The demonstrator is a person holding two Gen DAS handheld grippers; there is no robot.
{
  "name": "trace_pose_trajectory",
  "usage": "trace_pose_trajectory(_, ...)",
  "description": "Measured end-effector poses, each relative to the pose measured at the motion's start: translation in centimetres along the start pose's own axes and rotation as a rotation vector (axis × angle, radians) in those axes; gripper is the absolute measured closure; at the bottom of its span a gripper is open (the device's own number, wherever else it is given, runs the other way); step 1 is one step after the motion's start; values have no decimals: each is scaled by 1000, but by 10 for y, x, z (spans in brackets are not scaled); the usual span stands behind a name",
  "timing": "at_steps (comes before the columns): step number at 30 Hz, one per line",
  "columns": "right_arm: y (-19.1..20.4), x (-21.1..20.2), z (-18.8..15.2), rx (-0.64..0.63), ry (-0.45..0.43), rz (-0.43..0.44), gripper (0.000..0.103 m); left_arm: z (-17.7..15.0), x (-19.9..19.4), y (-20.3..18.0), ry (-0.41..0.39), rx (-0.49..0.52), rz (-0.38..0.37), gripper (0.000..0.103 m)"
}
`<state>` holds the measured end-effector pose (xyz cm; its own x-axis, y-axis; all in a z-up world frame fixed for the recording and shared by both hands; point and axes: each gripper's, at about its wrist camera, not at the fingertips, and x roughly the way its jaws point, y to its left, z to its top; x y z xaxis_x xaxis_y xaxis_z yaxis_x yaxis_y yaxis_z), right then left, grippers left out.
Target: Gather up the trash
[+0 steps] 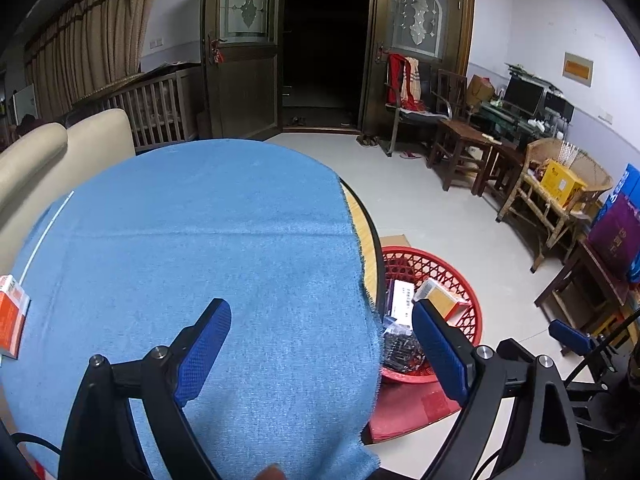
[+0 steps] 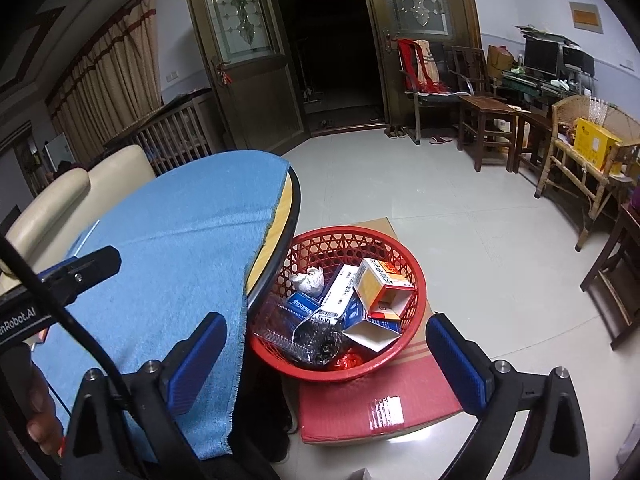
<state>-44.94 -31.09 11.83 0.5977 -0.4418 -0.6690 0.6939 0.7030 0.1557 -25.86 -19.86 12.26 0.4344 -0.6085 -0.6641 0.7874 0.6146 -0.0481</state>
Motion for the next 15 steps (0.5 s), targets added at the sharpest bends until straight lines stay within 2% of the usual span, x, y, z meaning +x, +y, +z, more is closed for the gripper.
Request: trace_pose_trajectory(15,-2,4,-2,2,17,-7,2,-3,-1,-5,-14,26,21,11)
